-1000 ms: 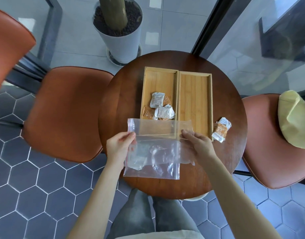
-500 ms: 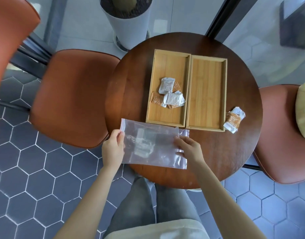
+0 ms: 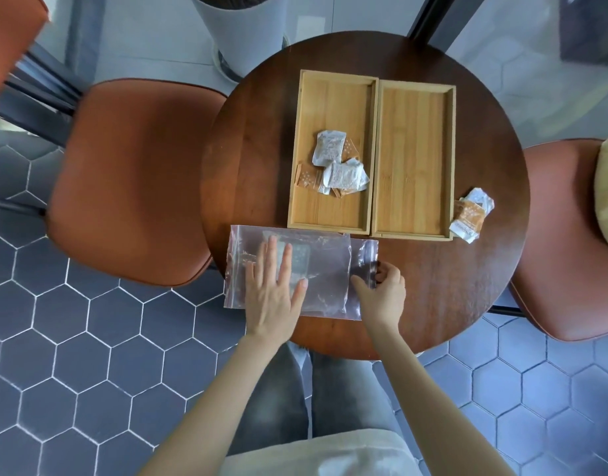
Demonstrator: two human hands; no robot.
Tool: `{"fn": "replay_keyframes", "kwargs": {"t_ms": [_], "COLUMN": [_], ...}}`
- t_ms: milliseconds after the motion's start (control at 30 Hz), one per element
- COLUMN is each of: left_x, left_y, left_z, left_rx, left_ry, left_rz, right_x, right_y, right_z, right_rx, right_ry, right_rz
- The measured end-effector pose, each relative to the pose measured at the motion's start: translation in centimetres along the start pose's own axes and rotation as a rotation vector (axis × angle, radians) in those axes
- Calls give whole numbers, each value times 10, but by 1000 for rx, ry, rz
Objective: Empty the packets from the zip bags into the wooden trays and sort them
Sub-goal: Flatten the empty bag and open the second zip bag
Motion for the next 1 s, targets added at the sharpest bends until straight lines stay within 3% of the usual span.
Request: {"fn": "replay_keyframes", "kwargs": {"t_ms": [100,433,800,1000], "left_x": [4,8,10,10], "left_y": [-8,-19,-21,-19], "left_z": [15,20,22,21], "left_rx": [-37,-30,54,103], "left_ry": [-49,-49,-41,-45], "left_rz": [-76,-64,-46,-60], "right_x": [3,5,15,9], "right_y": [-2,7,5,-6], "right_z": [-1,-5,-25,-44], "right_rx": [-19,-23,11,381], "right_ry": [17,72,-46,-157], "right_rz": [22,-11,15,234]}}
Point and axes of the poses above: each hand's wrist, its own x-axis towards the middle knuckle, its own z-axis out of the palm, y = z × x, the point moved 1 cm from there along x, towards the middle knuckle, and after that the axes turned 4 degrees about -z, right-handed, at the moved point
